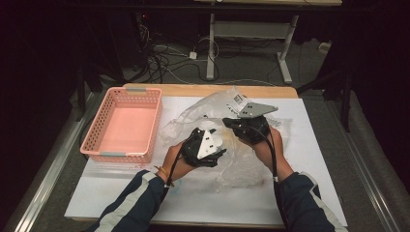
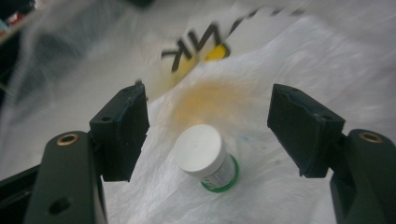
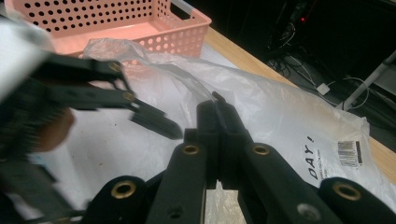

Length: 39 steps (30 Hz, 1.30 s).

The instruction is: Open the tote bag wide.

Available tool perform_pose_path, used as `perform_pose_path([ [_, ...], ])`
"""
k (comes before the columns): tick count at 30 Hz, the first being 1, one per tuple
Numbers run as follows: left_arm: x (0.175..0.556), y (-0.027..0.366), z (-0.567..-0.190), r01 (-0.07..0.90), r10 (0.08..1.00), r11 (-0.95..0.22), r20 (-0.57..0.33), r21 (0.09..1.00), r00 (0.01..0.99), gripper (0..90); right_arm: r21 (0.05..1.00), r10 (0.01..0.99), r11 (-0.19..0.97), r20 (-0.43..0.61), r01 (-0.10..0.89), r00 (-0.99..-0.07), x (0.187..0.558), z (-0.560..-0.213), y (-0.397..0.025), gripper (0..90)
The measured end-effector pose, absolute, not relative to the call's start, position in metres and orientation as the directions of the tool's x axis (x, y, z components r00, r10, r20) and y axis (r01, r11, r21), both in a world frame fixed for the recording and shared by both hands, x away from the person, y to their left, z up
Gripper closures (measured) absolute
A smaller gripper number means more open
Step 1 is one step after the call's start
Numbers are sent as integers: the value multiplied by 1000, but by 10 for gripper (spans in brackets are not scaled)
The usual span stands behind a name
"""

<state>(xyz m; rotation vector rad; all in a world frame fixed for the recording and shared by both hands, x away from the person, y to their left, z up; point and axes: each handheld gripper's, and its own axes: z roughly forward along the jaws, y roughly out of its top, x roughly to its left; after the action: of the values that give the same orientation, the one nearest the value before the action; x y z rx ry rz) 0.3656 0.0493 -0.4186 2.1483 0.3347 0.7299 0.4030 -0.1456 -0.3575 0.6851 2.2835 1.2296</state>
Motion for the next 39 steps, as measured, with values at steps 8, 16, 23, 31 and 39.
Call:
perform_pose_path([
  [8, 326, 86, -384, -104, 464, -596, 447, 796, 764, 262, 851, 615, 482, -158, 209, -773, 400, -358, -148, 900],
  [16, 338, 146, -388, 64, 635, -585, 408, 809, 656, 220, 844, 603, 499, -172, 199, -779, 394, -357, -153, 900],
  [23, 353, 154, -398, 160, 659, -592, 360, 790, 661, 175, 835, 599, 512, -177, 203, -781, 392, -360, -160, 900],
  [31, 370, 139, -412, 249, 663, -606, 306, 756, 683, 231, 846, 616, 494, -179, 199, -767, 388, -353, -175, 900],
  [39, 373, 139, -416, 245, 646, -606, 289, 757, 706, 690, 848, 619, 489, -171, 205, -767, 389, -356, -177, 900],
])
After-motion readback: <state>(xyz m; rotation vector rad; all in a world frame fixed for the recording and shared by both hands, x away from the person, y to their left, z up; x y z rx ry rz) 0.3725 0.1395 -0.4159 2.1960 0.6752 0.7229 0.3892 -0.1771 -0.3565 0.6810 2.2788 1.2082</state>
